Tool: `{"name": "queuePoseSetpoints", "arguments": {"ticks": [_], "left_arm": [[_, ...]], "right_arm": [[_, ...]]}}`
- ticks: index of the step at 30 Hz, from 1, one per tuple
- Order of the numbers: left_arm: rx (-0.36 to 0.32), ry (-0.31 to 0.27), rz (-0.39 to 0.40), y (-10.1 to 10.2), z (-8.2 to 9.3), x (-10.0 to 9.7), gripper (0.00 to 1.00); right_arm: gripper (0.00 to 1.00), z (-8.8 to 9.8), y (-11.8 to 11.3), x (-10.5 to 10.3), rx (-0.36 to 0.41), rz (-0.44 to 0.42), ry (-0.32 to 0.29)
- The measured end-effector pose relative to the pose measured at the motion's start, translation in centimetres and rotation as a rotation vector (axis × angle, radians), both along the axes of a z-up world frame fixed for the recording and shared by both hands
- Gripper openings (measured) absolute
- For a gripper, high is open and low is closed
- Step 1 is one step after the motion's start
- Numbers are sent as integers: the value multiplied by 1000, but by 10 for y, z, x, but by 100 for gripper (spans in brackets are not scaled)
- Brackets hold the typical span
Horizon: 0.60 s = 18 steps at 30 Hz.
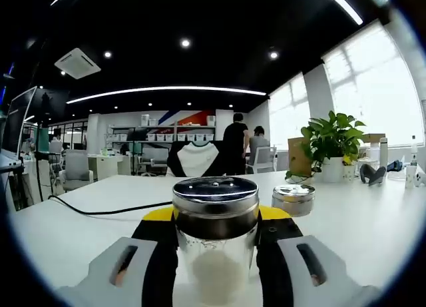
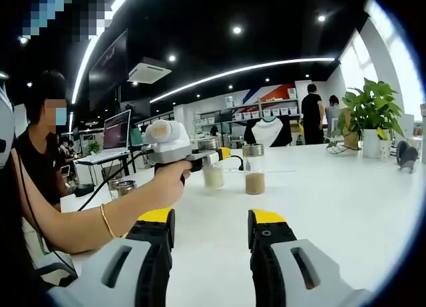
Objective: Rotate the seasoning bottle until the label or dispensing opening points toward the visible target arrow and the bottle remains upright within the marked orientation range
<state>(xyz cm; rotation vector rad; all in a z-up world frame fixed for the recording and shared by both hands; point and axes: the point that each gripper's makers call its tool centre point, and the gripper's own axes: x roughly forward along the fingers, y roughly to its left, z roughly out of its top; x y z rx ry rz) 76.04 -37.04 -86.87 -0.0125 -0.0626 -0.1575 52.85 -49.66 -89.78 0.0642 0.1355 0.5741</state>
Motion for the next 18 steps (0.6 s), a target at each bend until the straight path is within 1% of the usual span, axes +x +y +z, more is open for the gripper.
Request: {"name": "queuePoseSetpoints", "arguments": {"ticks": [1,4,5,7,8,9,11,13,14,15,18], "left_arm": [[4,1,-6,-1,0,-1,46],[6,3,-37,-8,2,-13,46],[1,15,-73,-14,2,-19,46],[-21,19,-98,-19,3,-27,46],[-18,17,-112,-22,4,-33,46],[-18,15,-114,-23,5,-44,46],[-16,12,-143,-29,7,-60,46],[-10,1,-168,-34,10,-69,46],[-14,0,-182,-37,12,-78,46],[-14,-2,-188,-38,12,-80,46],[6,-6,-253,-49,16,-97,46]], "right_arm": [[43,0,-1,-1,0,-1,-1],[43,1,-6,-3,3,-9,-7],[43,1,-8,-4,6,-14,-10],[43,0,-11,-4,7,-23,-15],[43,-1,-13,-3,9,-28,-13],[43,-1,-14,-4,11,-31,-13],[43,1,-16,-6,18,-33,-21],[43,2,-18,-8,19,-36,-28],[43,3,-18,-8,19,-36,-31],[43,3,-20,-8,21,-36,-34],[43,4,-22,-9,20,-30,-40]]}}
